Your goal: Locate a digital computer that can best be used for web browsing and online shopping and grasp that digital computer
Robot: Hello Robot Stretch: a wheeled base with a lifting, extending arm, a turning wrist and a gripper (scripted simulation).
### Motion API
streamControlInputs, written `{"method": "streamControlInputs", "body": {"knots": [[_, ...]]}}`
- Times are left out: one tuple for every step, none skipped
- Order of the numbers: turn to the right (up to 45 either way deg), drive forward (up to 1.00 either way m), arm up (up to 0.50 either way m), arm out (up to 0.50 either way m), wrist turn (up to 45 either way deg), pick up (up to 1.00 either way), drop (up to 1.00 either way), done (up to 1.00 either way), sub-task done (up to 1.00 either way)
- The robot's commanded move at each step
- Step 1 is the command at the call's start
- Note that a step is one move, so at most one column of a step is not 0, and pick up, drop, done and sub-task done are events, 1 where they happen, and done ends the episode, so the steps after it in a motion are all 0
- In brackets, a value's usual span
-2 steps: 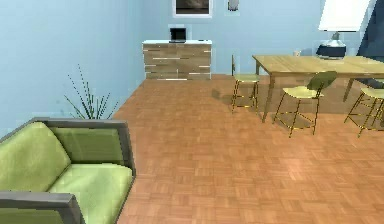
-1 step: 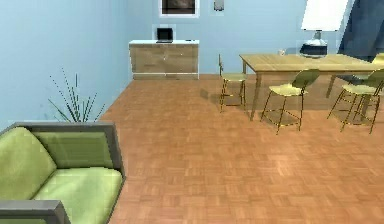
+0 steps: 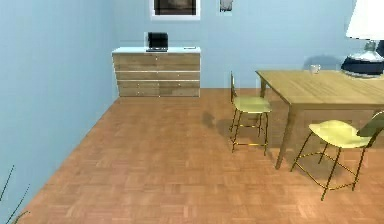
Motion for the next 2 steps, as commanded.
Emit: {"method": "streamControlInputs", "body": {"knots": [[0.0,0.65,0.00,0.00,0.0,0.00,0.00,0.00,0.00],[-6.0,0.00,0.00,0.00,0.0,0.00,0.00,0.00,0.00]]}}
